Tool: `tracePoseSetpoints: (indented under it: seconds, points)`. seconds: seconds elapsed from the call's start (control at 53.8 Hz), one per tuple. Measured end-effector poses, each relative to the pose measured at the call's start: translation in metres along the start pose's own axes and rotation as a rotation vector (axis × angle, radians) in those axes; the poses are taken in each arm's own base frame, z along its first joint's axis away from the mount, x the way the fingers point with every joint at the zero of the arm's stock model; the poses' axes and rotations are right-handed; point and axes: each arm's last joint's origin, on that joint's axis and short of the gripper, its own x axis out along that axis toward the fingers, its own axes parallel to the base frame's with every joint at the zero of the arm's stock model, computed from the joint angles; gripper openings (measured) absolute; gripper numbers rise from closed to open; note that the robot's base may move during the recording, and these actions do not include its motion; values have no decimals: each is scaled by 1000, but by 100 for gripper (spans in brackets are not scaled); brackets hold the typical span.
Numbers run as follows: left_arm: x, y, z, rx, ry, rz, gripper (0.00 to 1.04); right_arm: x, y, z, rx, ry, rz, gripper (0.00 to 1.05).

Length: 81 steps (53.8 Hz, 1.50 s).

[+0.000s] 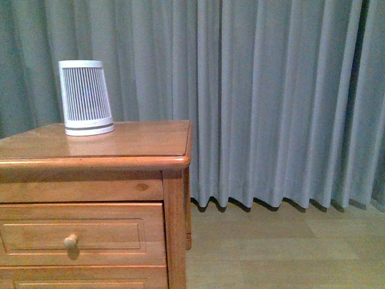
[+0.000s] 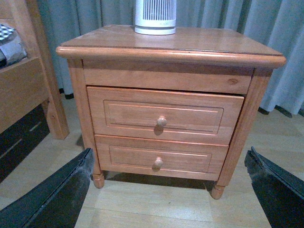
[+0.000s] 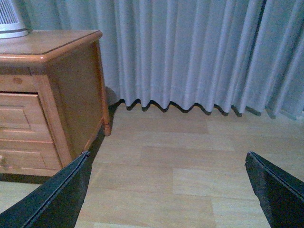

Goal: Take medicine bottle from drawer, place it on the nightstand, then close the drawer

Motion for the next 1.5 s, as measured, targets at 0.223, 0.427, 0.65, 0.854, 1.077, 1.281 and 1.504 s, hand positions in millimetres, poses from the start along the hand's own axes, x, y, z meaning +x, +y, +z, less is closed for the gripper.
tracePoseSetpoints:
  seconds: [0.223, 0.427, 0.65, 0.854, 1.077, 1.281, 1.504]
  points:
    - [58, 13, 70, -54, 225, -56, 98, 0, 0, 0, 0, 0, 0, 98]
    - [154, 26, 119, 37, 101, -108, 98, 0, 0, 0, 0, 0, 0, 98]
    - [242, 29, 14, 61, 288, -131, 98, 0, 0, 0, 0, 0, 0, 98]
    - [282, 26, -65, 43, 451, -88, 98, 0, 0, 0, 0, 0, 0, 98]
    - [315, 7, -79, 45, 450, -109, 98, 0, 0, 0, 0, 0, 0, 98]
    - [330, -4, -89, 29, 458, -112, 98, 0, 0, 0, 0, 0, 0, 98]
    - [331, -5, -99, 23, 466, -88, 98, 0, 0, 0, 0, 0, 0, 98]
